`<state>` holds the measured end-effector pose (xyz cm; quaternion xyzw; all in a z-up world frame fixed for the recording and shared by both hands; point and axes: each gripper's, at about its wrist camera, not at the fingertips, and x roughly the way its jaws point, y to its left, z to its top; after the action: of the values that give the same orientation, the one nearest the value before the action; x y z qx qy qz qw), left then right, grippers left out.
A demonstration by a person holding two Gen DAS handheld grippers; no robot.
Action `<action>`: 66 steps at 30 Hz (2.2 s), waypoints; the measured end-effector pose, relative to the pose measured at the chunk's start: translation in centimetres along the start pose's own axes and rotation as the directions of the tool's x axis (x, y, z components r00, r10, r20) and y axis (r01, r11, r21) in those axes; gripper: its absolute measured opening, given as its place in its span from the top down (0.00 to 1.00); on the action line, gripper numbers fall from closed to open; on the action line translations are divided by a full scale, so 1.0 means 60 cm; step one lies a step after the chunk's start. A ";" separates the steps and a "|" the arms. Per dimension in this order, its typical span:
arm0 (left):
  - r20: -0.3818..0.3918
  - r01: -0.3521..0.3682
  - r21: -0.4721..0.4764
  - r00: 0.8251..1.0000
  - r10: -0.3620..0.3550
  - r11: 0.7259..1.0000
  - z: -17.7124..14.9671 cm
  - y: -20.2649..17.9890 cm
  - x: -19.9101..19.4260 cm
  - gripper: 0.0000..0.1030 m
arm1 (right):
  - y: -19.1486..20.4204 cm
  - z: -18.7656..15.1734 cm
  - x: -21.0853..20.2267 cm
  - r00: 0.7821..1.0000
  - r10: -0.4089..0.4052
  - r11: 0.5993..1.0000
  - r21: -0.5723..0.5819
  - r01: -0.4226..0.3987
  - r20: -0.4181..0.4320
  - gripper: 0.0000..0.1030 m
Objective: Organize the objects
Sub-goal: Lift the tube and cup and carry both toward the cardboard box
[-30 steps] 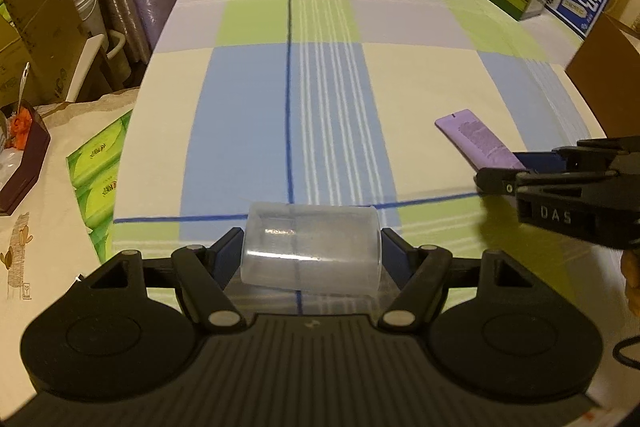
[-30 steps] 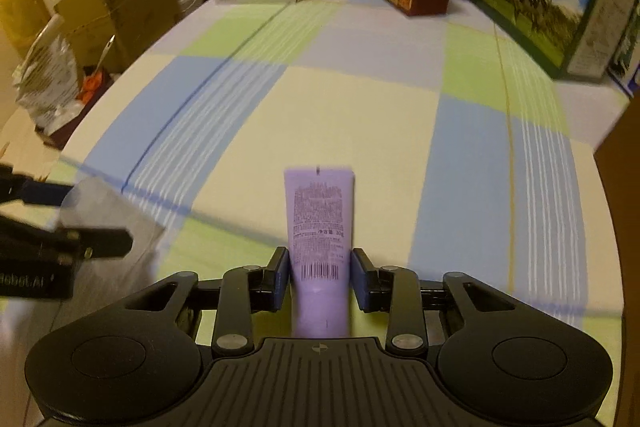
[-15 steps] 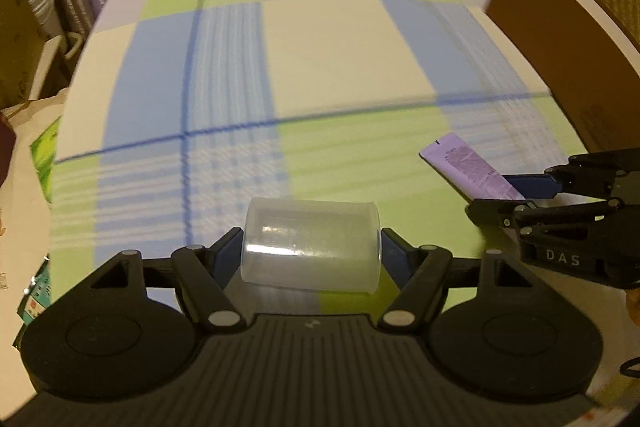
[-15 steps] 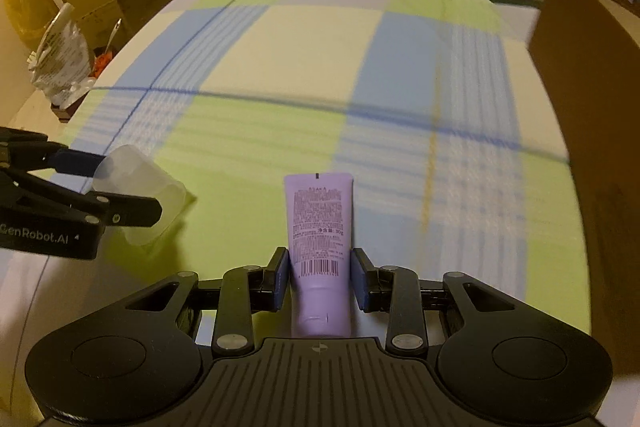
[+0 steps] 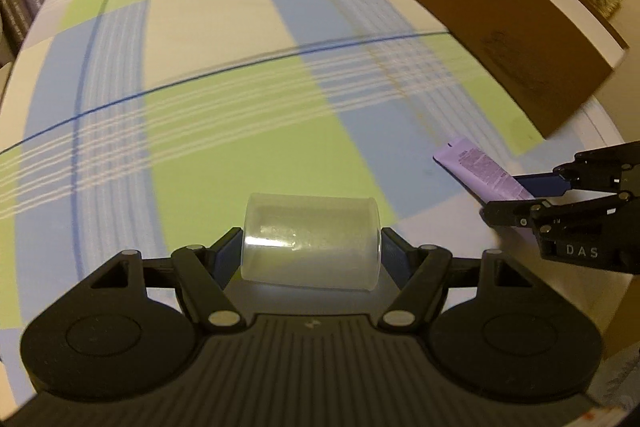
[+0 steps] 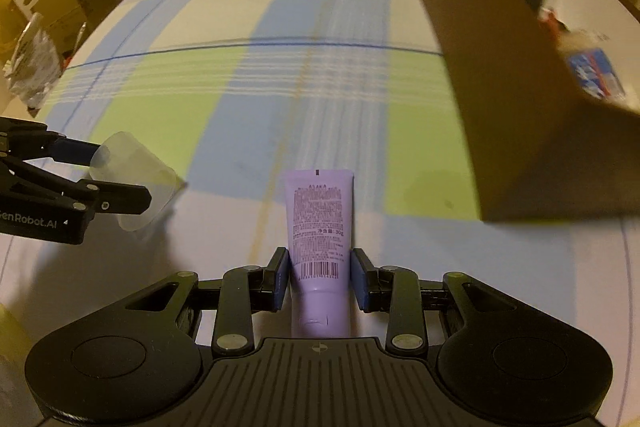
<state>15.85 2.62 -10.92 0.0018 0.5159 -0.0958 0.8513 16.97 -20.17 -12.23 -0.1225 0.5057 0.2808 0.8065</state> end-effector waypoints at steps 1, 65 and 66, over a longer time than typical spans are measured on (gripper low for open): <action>-0.001 0.006 0.008 1.000 -0.006 1.000 -0.001 -0.011 0.000 0.33 | -0.008 -0.006 -0.005 1.000 -0.005 1.000 0.006 0.005 -0.001 0.71; -0.028 -0.044 0.044 0.999 0.045 0.998 0.011 -0.143 0.003 0.33 | -0.049 -0.018 -0.085 0.991 0.045 0.998 -0.044 -0.040 0.126 0.70; -0.023 -0.044 0.045 0.999 0.045 0.998 0.014 -0.143 0.000 0.33 | -0.049 -0.015 -0.091 0.990 0.050 0.998 -0.045 -0.044 0.134 0.70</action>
<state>15.15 -5.88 -9.69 0.0332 0.5236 -0.0883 0.8467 16.20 -24.79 -8.03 -0.1082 0.4467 0.3178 0.8293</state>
